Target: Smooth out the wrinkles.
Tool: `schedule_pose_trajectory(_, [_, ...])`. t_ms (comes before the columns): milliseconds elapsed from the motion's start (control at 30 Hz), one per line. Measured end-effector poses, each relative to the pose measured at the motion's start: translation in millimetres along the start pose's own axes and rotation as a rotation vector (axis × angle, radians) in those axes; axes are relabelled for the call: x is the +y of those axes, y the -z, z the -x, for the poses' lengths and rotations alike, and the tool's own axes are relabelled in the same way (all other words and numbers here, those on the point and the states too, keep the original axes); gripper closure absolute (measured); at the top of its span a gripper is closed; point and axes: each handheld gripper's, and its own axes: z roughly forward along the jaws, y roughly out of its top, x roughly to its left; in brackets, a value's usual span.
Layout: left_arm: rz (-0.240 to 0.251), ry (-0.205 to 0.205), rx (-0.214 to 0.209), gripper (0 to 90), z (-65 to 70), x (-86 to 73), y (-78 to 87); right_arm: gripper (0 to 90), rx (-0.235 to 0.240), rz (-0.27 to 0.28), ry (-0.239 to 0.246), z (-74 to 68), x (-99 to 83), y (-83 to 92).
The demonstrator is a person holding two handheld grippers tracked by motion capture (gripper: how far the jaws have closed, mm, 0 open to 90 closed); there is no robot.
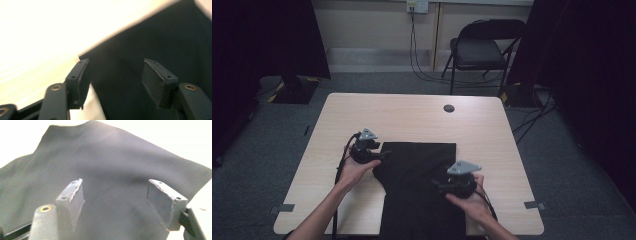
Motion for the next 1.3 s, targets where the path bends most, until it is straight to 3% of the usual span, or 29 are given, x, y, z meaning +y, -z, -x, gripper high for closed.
schedule_pose_trajectory(33, [-0.022,-0.005,-0.019,40.6,-0.7,3.6,-4.4,26.7,0.002,0.021,-0.036,12.1,7.1,-3.0])
schedule_pose_trajectory(100, [-0.023,-0.049,0.011,40.5,-0.1,6.2,-12.2,25.4,-0.020,0.038,-0.053,33.7,20.4,-12.0])
schedule_pose_trajectory(133, [-0.046,-0.049,0.010,40.9,-1.7,7.2,-18.0,24.5,-0.036,0.039,-0.063,46.7,26.7,-20.2])
schedule_pose_trajectory(167, [-0.074,-0.071,0.018,39.8,-3.6,8.2,-24.8,23.7,-0.048,0.020,-0.073,56.2,29.9,-28.5])
schedule_pose_trajectory(233, [-0.078,-0.089,0.068,38.7,-6.2,8.5,-35.9,22.4,-0.057,-0.042,-0.064,71.3,34.1,-45.0])
schedule_pose_trajectory(267, [-0.082,-0.081,0.058,36.4,-8.3,8.4,-41.0,21.9,-0.056,-0.046,-0.073,76.7,35.5,-50.8])
schedule_pose_trajectory(300, [-0.099,-0.076,0.073,34.8,-9.2,8.0,-45.9,21.8,-0.056,-0.038,-0.084,81.2,36.3,-55.4])
schedule_pose_trajectory(367, [-0.115,-0.082,0.079,27.3,-10.2,6.1,-50.8,20.4,-0.056,-0.041,-0.092,85.1,36.8,-60.3])
schedule_pose_trajectory(400, [-0.111,-0.059,0.081,25.1,-13.8,2.5,-54.4,19.9,-0.067,-0.063,-0.086,91.4,37.4,-72.1])
schedule_pose_trajectory(467, [-0.088,-0.047,0.082,23.6,-16.1,1.0,-54.6,26.3,-0.089,-0.081,-0.061,93.3,35.6,-78.6])
schedule_pose_trajectory(500, [-0.087,-0.062,0.080,23.5,-17.7,0.7,-54.8,26.3,-0.108,-0.092,-0.043,93.5,33.5,-82.0])
schedule_pose_trajectory(567, [-0.084,-0.077,0.071,21.0,-18.5,0.1,-55.8,24.7,-0.094,-0.121,-0.053,95.7,26.5,-90.3])
schedule_pose_trajectory(600, [-0.084,-0.083,0.068,20.1,-18.4,-0.1,-56.0,23.8,-0.077,-0.102,-0.093,99.0,23.5,-90.7])
schedule_pose_trajectory(633, [-0.084,-0.088,0.061,19.2,-18.3,-0.4,-56.0,23.7,-0.078,-0.101,-0.099,100.7,23.0,-90.0])
schedule_pose_trajectory(767, [-0.091,-0.111,0.036,18.2,-12.9,-1.6,-55.2,24.4,-0.072,-0.104,-0.086,99.4,21.4,-87.7])
schedule_pose_trajectory(867, [-0.096,-0.135,0.011,25.5,-9.4,-1.0,-52.6,29.6,-0.056,-0.111,-0.077,97.3,21.5,-85.9])
schedule_pose_trajectory(933, [-0.087,-0.141,-0.019,45.3,-4.9,-2.4,-49.7,57.9,0.005,-0.107,-0.049,90.5,21.8,-81.2])
schedule_pose_trajectory(967, [-0.093,-0.139,-0.043,54.0,-2.6,-2.0,-49.0,63.4,0.015,-0.102,-0.055,88.8,21.0,-80.4])
schedule_pose_trajectory(1033, [-0.099,-0.141,-0.052,69.8,-1.1,-1.6,-48.8,74.0,0.044,-0.085,-0.072,87.2,18.5,-79.4])
schedule_pose_trajectory(1067, [-0.102,-0.137,-0.084,69.8,0.6,-1.6,-48.9,74.0,0.044,-0.085,-0.072,87.2,18.5,-79.4])
schedule_pose_trajectory(1100, [-0.095,-0.121,-0.091,82.0,1.8,-2.2,-49.3,81.2,0.068,-0.078,-0.083,85.5,17.4,-79.0])
schedule_pose_trajectory(1200, [-0.093,-0.107,-0.091,84.1,1.7,-1.5,-50.0,85.2,0.067,-0.094,-0.070,83.6,20.0,-77.9])
schedule_pose_trajectory(1233, [-0.090,-0.085,-0.095,84.2,0.8,-1.0,-50.9,85.7,0.067,-0.096,-0.071,84.3,21.4,-76.8])
schedule_pose_trajectory(1300, [-0.079,-0.067,-0.091,84.7,1.8,1.1,-50.1,86.3,0.057,-0.077,-0.086,87.5,23.8,-73.6])
